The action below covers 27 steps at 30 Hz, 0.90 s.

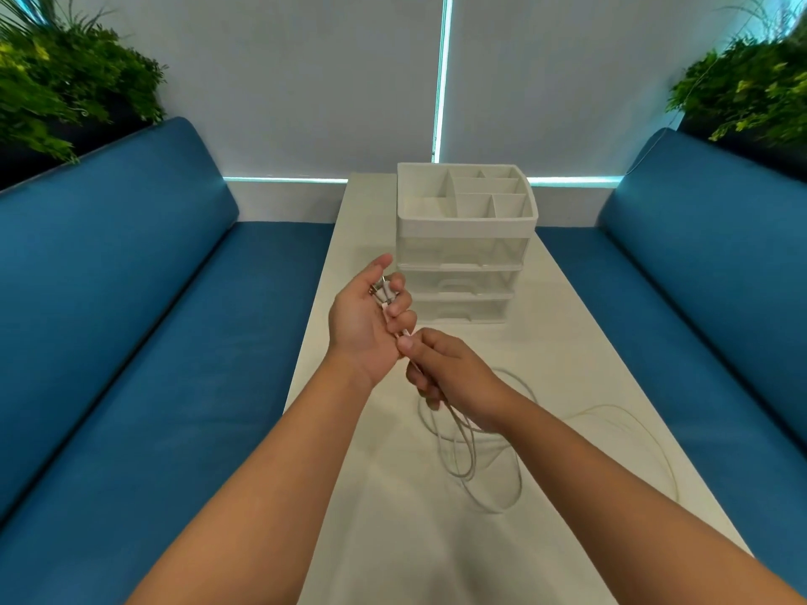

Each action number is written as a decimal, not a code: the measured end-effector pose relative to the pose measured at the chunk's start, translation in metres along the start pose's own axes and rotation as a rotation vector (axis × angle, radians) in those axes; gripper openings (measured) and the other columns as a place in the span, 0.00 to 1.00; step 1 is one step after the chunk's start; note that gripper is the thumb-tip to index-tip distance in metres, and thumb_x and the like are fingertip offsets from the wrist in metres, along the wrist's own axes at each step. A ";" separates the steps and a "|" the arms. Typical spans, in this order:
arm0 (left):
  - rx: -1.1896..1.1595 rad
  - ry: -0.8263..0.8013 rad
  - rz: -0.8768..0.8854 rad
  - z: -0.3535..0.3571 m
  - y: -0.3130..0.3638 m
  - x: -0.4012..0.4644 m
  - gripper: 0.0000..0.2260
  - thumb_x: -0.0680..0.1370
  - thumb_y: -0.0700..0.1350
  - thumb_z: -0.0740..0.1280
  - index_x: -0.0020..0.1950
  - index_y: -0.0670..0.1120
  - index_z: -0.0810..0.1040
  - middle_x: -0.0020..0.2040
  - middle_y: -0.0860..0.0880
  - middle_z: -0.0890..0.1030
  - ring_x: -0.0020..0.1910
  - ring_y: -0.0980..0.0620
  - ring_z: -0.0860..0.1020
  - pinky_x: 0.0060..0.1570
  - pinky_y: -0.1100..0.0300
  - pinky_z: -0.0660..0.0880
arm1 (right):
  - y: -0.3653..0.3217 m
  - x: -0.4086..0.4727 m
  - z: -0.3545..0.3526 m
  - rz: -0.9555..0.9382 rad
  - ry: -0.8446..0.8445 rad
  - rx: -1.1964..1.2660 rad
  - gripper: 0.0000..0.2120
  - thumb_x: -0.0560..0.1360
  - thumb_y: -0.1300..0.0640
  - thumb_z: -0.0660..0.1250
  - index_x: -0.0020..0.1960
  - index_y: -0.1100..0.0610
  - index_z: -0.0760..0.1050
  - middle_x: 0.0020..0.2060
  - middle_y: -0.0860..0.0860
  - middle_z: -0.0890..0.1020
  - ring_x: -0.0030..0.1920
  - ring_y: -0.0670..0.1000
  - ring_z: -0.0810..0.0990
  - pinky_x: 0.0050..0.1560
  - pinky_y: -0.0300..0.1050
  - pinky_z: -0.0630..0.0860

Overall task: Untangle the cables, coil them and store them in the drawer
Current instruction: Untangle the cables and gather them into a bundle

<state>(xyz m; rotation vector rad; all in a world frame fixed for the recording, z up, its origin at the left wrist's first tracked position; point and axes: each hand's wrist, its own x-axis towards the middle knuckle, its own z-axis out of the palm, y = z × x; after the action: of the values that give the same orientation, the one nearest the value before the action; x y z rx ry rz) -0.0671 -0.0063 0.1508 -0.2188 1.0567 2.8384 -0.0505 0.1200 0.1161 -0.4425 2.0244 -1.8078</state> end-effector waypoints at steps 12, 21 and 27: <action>0.305 -0.027 -0.022 -0.026 -0.027 -0.002 0.45 0.69 0.53 0.73 0.79 0.51 0.50 0.67 0.45 0.76 0.57 0.49 0.81 0.53 0.54 0.78 | 0.002 0.001 -0.001 -0.080 0.198 0.044 0.15 0.81 0.49 0.59 0.43 0.58 0.72 0.25 0.47 0.68 0.23 0.43 0.63 0.26 0.37 0.60; 0.662 -0.061 0.018 -0.022 -0.034 -0.003 0.18 0.84 0.52 0.54 0.64 0.43 0.77 0.61 0.46 0.82 0.34 0.52 0.78 0.38 0.60 0.76 | 0.015 0.001 -0.007 -0.093 0.190 0.004 0.17 0.82 0.49 0.57 0.43 0.55 0.79 0.30 0.52 0.77 0.27 0.49 0.70 0.30 0.43 0.71; 0.684 -0.029 0.073 -0.024 -0.038 -0.002 0.21 0.85 0.55 0.49 0.64 0.47 0.77 0.60 0.50 0.83 0.57 0.54 0.82 0.57 0.60 0.75 | 0.012 0.000 -0.009 -0.104 0.138 -0.070 0.17 0.83 0.52 0.55 0.44 0.57 0.79 0.31 0.52 0.79 0.26 0.49 0.71 0.30 0.42 0.73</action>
<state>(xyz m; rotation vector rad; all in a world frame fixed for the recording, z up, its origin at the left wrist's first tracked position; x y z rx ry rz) -0.0576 0.0067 0.1091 -0.0743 1.9602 2.3367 -0.0552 0.1295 0.1047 -0.4624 2.2014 -1.8794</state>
